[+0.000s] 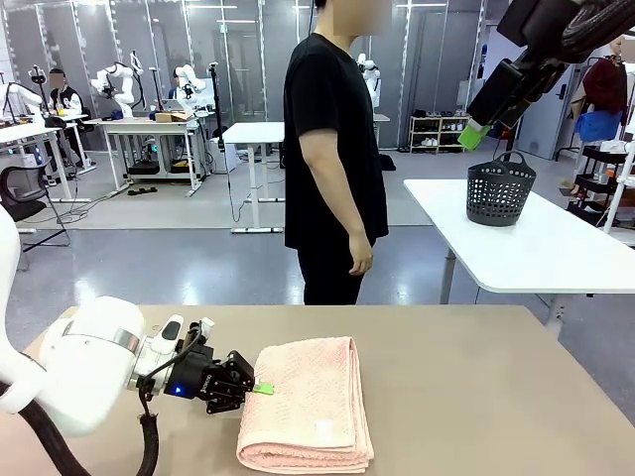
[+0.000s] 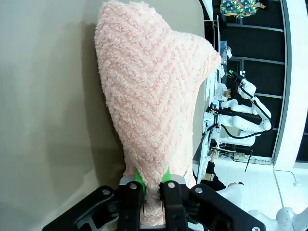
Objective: Fold the towel.
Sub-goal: Pick up the 100 cm Hotel Towel and place it on the left side of the table.
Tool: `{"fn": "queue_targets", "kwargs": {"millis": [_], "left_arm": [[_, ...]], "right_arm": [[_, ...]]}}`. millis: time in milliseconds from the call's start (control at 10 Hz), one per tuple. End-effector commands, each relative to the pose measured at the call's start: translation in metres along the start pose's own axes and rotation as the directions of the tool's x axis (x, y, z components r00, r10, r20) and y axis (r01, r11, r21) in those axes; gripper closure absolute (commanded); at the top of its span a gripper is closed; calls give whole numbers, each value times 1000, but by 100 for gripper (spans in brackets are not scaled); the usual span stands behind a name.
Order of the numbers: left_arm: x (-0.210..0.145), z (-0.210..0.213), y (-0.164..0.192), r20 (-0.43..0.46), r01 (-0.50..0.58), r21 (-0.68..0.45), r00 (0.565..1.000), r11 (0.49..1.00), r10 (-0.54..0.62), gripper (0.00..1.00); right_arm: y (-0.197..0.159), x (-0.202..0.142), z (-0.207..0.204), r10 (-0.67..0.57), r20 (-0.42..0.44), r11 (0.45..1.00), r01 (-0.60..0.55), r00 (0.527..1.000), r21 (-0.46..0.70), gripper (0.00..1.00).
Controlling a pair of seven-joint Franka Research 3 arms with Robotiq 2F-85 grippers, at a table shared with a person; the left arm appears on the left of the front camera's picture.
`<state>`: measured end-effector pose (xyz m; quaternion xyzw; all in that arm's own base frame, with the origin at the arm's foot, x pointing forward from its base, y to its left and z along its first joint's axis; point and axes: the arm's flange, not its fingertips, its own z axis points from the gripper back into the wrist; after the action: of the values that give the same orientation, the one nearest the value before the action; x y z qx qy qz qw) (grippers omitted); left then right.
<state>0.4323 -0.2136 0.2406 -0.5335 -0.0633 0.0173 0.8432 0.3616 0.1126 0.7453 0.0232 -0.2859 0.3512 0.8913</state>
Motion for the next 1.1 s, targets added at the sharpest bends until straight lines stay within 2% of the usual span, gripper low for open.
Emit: {"fn": "queue_targets", "kwargs": {"millis": [0,100,300,400,600,800,900,1000], "left_arm": [[-1,28,3,-50,27,-7,998,1000,-27,87],[-2,56,8,-88,34,-34,995,999,-37,87],[-3,115,24,-68,45,-28,997,999,-47,87],[-2,143,41,-51,51,-11,997,999,-52,87],[-3,199,72,39,22,36,999,999,-24,87],[-1,258,93,90,66,84,993,994,-74,87],[1,280,101,87,83,135,992,987,-96,87],[5,303,103,107,116,128,986,985,-130,87]], "right_arm": [[-1,-1,1,-3,-1,1000,3,1000,-6,0],[-1,-1,1,-3,-1,1000,3,1000,-6,0],[-1,-1,1,-3,-1,1000,3,1000,-6,0],[-1,-1,1,-3,-1,1000,3,1000,-6,0],[-1,-1,1,-3,-1,1000,3,1000,-6,0],[-1,-1,1,-3,-1,1000,3,1000,-6,0],[-1,-1,1,-3,-1,1000,3,1000,-6,0],[-1,-1,1,-3,-1,1000,3,1000,-6,0]]}}
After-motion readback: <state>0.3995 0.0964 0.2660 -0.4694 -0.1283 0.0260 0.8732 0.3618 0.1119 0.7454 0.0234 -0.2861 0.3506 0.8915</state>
